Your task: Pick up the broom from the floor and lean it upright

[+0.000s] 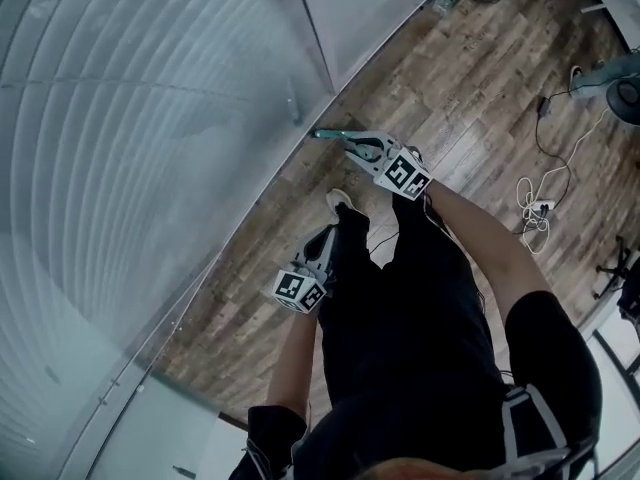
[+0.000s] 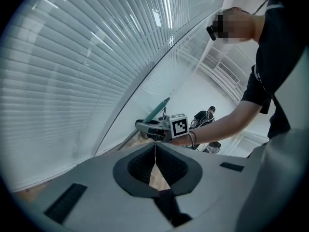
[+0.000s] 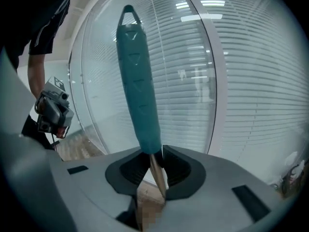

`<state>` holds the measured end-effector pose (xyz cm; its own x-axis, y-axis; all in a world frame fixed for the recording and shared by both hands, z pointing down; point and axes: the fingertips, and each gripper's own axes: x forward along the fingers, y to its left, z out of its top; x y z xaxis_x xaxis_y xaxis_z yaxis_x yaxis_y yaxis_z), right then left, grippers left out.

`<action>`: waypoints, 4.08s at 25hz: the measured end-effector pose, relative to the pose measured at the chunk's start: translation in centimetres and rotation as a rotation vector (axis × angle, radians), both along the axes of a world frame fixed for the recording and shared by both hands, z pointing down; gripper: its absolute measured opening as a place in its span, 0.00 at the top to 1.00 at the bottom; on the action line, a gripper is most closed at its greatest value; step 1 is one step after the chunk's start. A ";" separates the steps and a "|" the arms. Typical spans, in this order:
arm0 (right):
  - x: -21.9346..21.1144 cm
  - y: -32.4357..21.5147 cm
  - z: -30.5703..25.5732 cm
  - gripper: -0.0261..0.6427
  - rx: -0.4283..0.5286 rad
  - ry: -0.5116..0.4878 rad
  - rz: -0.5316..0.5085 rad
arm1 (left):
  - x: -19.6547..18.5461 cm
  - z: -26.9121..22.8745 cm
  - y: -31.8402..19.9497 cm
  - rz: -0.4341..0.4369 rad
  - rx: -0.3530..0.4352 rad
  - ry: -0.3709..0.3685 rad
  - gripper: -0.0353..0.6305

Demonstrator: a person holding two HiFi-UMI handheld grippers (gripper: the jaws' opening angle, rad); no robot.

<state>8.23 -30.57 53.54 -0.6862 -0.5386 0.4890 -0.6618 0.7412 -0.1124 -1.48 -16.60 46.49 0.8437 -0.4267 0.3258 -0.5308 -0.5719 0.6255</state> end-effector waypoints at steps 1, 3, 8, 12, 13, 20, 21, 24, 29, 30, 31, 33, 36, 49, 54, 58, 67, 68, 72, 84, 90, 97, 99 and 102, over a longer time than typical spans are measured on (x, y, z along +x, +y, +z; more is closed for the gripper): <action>0.3 -0.1 1.1 0.83 -0.019 0.003 -0.029 | 0.8 0.3 0.0 -0.009 0.002 0.007 0.92; 1.0 -0.2 3.2 0.83 -0.060 0.003 -0.070 | 2.3 0.6 0.0 -0.035 0.007 0.029 0.92; 1.4 -2.4 8.1 0.83 -0.097 -0.024 -0.142 | 4.7 2.1 -1.0 -0.142 0.041 0.031 0.92; 0.4 -6.8 10.9 0.83 -0.049 -0.063 -0.096 | 5.9 2.9 -1.7 -0.184 0.076 0.028 0.92; 0.3 -8.1 11.5 0.83 -0.035 -0.063 -0.068 | 5.9 3.2 -1.7 -0.194 0.076 0.026 0.92; 1.0 -14.5 13.9 0.83 -0.011 -0.072 0.089 | 4.7 4.4 -1.1 -0.231 0.045 0.018 0.92; 1.1 -14.7 14.0 0.83 -0.005 -0.068 0.089 | 4.4 4.6 -1.0 -0.233 0.036 0.022 0.92; 1.9 -14.9 14.2 0.83 -0.002 -0.066 0.115 | 3.9 5.0 -0.5 -0.220 0.012 0.014 0.92; 4.2 -16.1 14.0 0.82 -0.021 -0.129 0.224 | 3.5 4.6 -0.4 -0.204 -0.036 0.030 0.92; 4.4 -16.2 14.0 0.82 -0.024 -0.136 0.233 | 3.3 4.3 -0.3 -0.193 -0.038 0.034 0.92; 4.7 -16.3 14.0 0.81 -0.029 -0.144 0.240 | 3.1 4.1 -0.2 -0.181 -0.037 0.031 0.92; 5.0 -16.2 14.2 0.80 -0.050 -0.174 0.258 | 2.6 4.1 -0.1 -0.187 -0.048 0.034 0.92; 5.1 -16.3 14.5 0.75 -0.073 -0.204 0.283 | 1.6 4.3 -0.4 -0.265 -0.089 0.090 0.92; 6.9 -14.8 13.2 0.71 -0.014 -0.265 0.339 | 1.0 3.4 -3.3 -0.346 -0.055 0.212 0.92; 9.0 -11.2 7.2 0.71 0.063 -0.293 0.362 | 2.5 1.5 -4.9 -0.296 0.016 0.198 0.92; 12.4 -7.1 1.3 0.90 0.071 -0.246 0.504 | 2.0 -1.5 -6.7 -0.384 0.099 0.083 0.92; 3.9 1.7 -23.3 0.93 0.101 -0.436 0.243 | 1.7 -19.2 -8.5 -0.432 0.328 0.226 0.92; 3.0 2.2 -25.7 0.93 0.108 -0.439 0.246 | 1.6 -20.5 -8.3 -0.438 0.333 0.219 0.92; 1.6 3.5 -34.8 0.93 0.152 -0.547 0.264 | 1.5 -24.8 -7.7 -0.497 0.292 0.177 0.92; 1.6 1.5 -45.7 0.93 0.354 -0.528 0.177 | 5.3 -37.4 -11.6 -0.517 0.647 -0.015 0.92; 2.8 0.9 -45.6 0.93 0.410 -0.433 0.181 | 7.0 -38.9 -11.2 -0.513 0.686 0.002 0.92; 3.6 0.6 -45.2 0.93 0.402 -0.404 0.220 | 7.8 -39.5 -11.1 -0.474 0.701 0.037 0.92; 3.8 0.4 -45.1 0.93 0.403 -0.405 0.241 | 7.5 -39.5 -11.3 -0.463 0.706 0.032 0.92; 4.2 0.2 -45.1 0.93 0.411 -0.409 0.278 | 6.6 -39.4 -11.6 -0.466 0.705 0.023 0.92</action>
